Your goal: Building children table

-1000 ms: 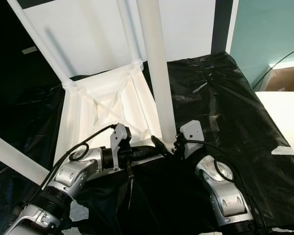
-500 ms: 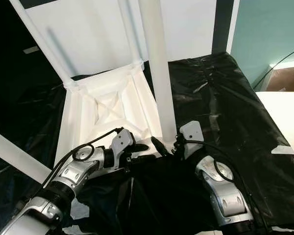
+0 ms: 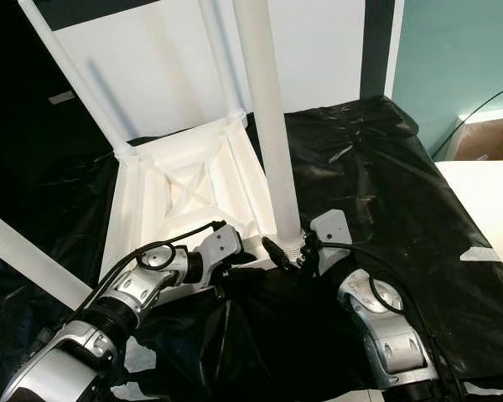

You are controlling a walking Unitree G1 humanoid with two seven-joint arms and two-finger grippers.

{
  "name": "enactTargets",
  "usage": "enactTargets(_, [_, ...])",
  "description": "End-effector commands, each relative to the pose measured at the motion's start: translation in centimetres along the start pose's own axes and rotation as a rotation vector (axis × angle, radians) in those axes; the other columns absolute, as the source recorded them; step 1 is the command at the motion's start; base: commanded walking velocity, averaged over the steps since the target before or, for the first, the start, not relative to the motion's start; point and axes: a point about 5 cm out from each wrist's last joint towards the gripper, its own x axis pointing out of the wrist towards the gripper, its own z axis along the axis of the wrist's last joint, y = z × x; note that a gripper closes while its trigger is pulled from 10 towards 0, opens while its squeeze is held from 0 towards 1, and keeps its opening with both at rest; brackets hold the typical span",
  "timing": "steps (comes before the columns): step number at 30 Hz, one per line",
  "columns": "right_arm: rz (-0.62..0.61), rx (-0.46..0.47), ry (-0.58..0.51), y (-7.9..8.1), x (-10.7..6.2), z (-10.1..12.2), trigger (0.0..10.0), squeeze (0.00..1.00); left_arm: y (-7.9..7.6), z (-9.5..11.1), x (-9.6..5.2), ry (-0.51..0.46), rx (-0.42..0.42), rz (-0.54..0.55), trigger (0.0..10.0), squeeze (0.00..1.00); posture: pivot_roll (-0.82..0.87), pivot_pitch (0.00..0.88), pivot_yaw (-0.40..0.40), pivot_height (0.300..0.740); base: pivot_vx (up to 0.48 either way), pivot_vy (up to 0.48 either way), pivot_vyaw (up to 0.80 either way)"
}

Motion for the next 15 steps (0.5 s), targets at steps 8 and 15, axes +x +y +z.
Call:
enactTargets(8, [0.042,-0.031,-0.033,-0.2,1.7,0.7,10.0,0.0,-2.6,-2.1,-0.7,-0.015,-0.143,-0.211,0.0,0.0,-0.16,0.0,0.186,0.74,0.0,0.0,0.0])
enactTargets(15, [0.128,-0.045,-0.019,0.4,2.6,0.6,10.0,0.0,-3.5,-1.5,-1.0,-0.082,-0.155,-0.292,10.0,0.0,-0.15,0.0,0.184,0.74,0.0,0.0,0.0])
